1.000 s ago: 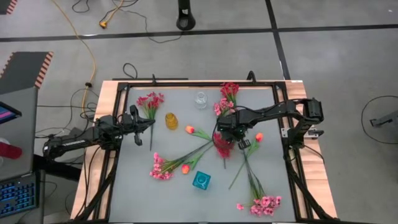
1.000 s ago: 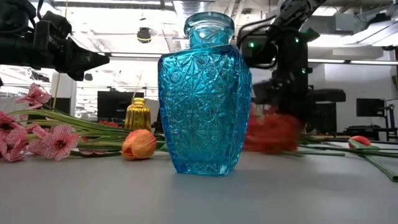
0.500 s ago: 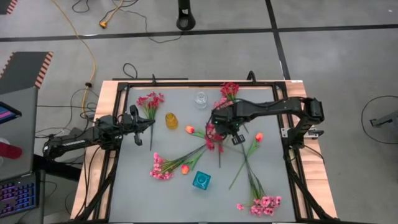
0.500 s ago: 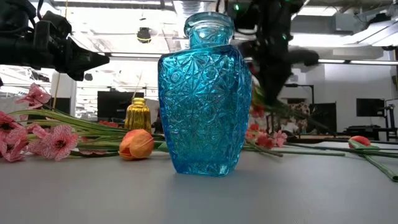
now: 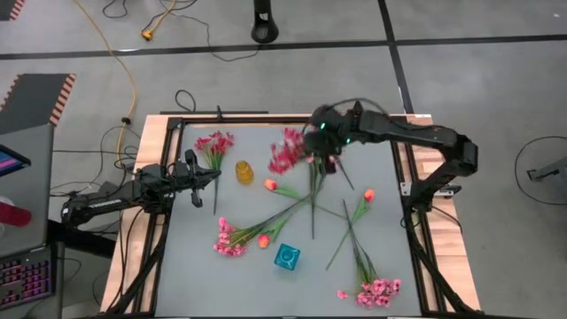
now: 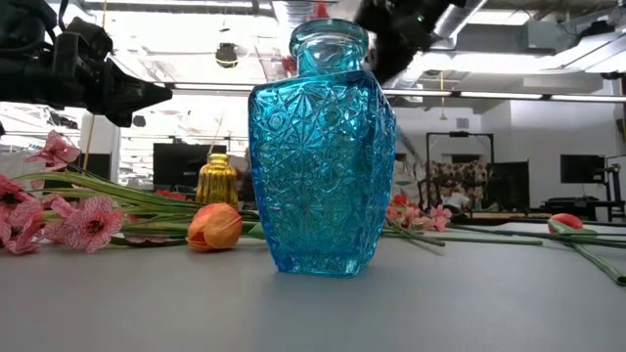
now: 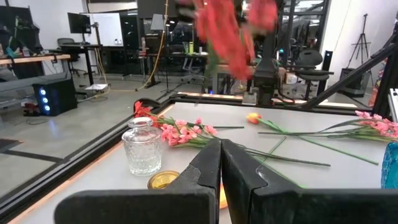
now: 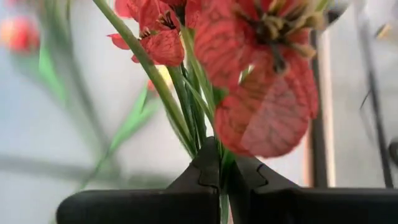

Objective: Sort flowers into vase by color
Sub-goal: Put the bottom red flowers into the transparent vase

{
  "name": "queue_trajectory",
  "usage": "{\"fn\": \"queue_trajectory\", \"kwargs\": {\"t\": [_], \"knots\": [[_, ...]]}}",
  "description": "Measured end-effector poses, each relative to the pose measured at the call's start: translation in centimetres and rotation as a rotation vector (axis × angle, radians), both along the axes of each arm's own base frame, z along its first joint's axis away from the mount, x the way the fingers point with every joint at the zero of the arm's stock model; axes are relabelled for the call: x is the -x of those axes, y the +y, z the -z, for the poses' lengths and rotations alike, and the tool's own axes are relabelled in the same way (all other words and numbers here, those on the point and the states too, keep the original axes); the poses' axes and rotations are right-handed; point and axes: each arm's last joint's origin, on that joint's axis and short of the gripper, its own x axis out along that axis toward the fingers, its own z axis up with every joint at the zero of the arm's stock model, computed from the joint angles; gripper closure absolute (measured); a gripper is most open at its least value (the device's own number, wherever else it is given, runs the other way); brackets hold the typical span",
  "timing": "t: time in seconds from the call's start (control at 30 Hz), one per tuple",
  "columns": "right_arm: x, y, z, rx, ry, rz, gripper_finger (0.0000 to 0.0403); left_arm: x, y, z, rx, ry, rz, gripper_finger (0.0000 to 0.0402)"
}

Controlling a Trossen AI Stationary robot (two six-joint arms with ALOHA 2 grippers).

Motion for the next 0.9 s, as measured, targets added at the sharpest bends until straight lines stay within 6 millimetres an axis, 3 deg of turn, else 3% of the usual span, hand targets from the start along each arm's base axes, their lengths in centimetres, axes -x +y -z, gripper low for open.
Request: {"fn": "queue_trajectory", "kwargs": {"t": [0.2,0.47,0.9], "knots": [[-1.0,-2.8,-2.3,-0.003,-0.319,0.048,0.037,0.0,0.0,0.0,0.006,-0.001,0.0,0.0401],[-1.5,-5.5,-3.7,0.003,-0.551,0.154,0.037,0.0,0.0,0.0,0.037,-0.009,0.001,0.0401],[-3.6,-7.0,-2.3,-0.101,-0.659,0.233,0.037,0.0,0.0,0.0,0.041,-0.011,0.001,0.0401]]}}
